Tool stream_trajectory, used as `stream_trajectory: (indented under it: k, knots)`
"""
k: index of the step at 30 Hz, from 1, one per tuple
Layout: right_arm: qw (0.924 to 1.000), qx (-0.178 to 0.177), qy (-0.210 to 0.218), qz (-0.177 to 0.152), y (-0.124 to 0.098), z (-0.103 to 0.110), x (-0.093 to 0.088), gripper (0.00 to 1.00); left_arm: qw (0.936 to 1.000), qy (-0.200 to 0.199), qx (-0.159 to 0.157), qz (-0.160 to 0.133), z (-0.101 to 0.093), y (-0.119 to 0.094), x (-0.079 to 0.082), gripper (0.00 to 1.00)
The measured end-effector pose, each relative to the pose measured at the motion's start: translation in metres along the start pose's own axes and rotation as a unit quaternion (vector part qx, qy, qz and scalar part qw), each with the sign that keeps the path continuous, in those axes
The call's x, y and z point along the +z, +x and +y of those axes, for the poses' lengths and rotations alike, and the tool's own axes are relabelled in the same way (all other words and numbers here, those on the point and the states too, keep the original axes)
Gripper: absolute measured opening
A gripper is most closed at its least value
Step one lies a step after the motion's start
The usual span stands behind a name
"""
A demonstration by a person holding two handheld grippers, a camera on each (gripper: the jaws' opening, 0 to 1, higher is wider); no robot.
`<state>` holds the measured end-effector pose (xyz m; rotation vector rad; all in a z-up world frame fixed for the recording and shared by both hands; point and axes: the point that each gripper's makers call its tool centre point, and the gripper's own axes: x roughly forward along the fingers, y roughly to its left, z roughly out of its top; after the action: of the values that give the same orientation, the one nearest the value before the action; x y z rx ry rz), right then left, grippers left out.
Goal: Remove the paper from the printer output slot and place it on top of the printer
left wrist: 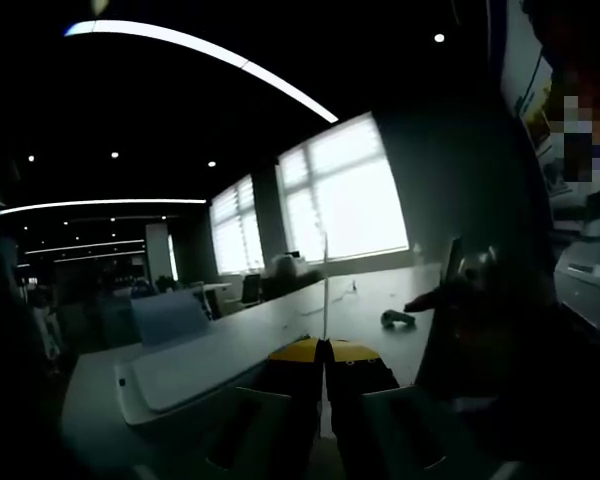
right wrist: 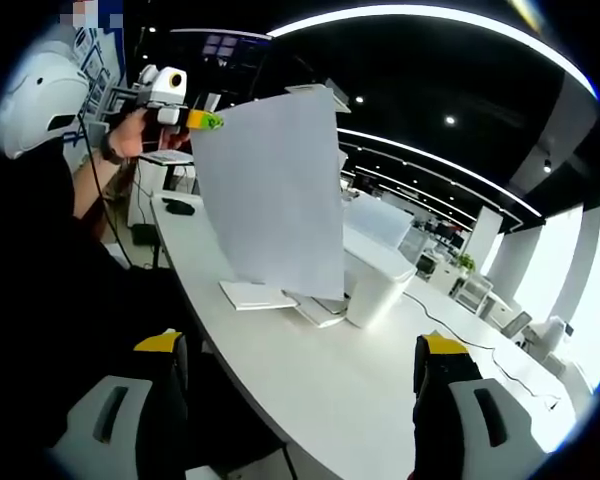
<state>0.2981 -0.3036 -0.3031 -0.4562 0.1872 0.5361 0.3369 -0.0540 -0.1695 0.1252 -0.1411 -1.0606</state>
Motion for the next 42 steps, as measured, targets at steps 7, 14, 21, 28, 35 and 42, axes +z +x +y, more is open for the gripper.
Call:
stream_trajectory:
  k: [7,14,21,28,35,42]
  knots:
    - [1.0000,0.000,0.000,0.000,0.000,0.000,0.000,0.89,1.0000,0.004,0.002,-0.004,0.000,0.000,0.004,0.06]
    - [1.0000,0.000,0.000,0.001,0.000,0.000,-0.001,0.89,0.9999,0.007,0.002,-0.009,0.000,-0.001,0.007,0.06]
    - [1.0000,-0.002,0.001,0.000,-0.002,-0.002,0.000,0.89,0.9999,0.011,0.002,-0.011,-0.002,-0.002,0.011,0.06]
    - [1.0000,-0.003,-0.001,0.001,-0.002,-0.002,0.000,0.89,0.9998,0.013,0.000,-0.012,-0.003,-0.002,0.012,0.06]
    - [1.0000,-0.005,-0.002,0.000,-0.003,-0.003,0.001,0.89,0.9997,0.015,0.002,-0.017,0.000,-0.003,0.018,0.06]
    - [1.0000,-0.006,-0.003,0.000,-0.003,-0.002,0.001,0.89,0.9997,0.016,-0.001,-0.018,0.000,0.000,0.019,0.06]
